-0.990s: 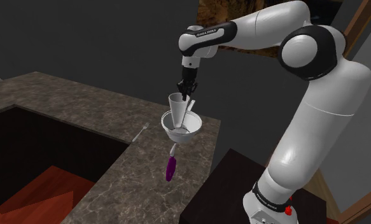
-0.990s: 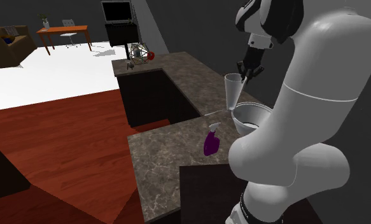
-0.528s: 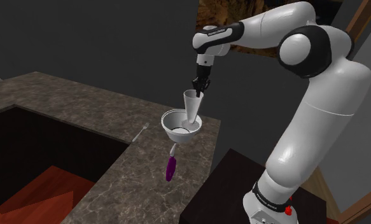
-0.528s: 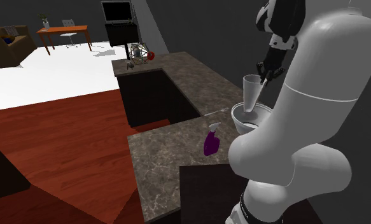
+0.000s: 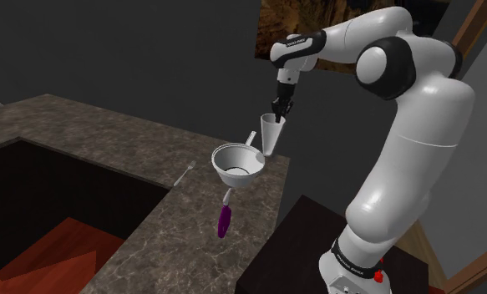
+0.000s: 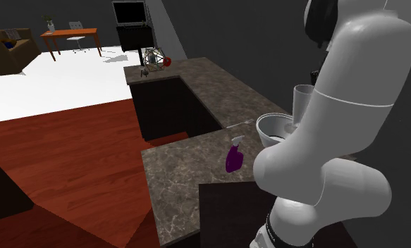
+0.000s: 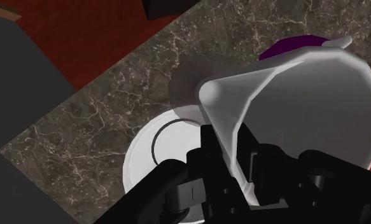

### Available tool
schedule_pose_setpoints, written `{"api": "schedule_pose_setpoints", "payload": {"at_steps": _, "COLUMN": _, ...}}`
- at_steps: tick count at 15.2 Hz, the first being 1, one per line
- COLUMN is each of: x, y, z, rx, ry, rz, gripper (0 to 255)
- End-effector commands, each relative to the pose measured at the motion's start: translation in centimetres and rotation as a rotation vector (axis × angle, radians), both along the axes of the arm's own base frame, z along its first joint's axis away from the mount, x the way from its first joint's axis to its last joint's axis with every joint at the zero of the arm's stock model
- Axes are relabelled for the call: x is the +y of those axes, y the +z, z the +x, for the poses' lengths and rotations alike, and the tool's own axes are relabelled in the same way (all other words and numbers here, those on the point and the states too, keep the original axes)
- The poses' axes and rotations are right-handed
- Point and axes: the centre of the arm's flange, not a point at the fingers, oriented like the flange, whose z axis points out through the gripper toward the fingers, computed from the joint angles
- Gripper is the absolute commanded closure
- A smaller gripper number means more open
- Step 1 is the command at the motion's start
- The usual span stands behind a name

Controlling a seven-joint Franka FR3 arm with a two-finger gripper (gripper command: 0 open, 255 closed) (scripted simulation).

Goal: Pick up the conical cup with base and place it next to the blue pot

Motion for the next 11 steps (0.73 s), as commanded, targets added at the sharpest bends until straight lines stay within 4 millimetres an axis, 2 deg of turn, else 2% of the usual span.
{"api": "schedule_pose_setpoints", "payload": {"at_steps": 1, "x": -2.5, "y": -0.2, "z": -0.7, "rx": -0.001, "ry": 0.001, "rz": 0.000, "gripper": 255}}
{"api": "schedule_pose_setpoints", "payload": {"at_steps": 8, "x": -11.3, "y": -0.1, "z": -3.4, "rx": -0.001, "ry": 0.001, "rz": 0.000, "gripper": 255}}
{"api": "schedule_pose_setpoints", "payload": {"at_steps": 11, "x": -11.3, "y": -1.7, "z": -3.4, "rx": -0.001, "ry": 0.001, "rz": 0.000, "gripper": 255}}
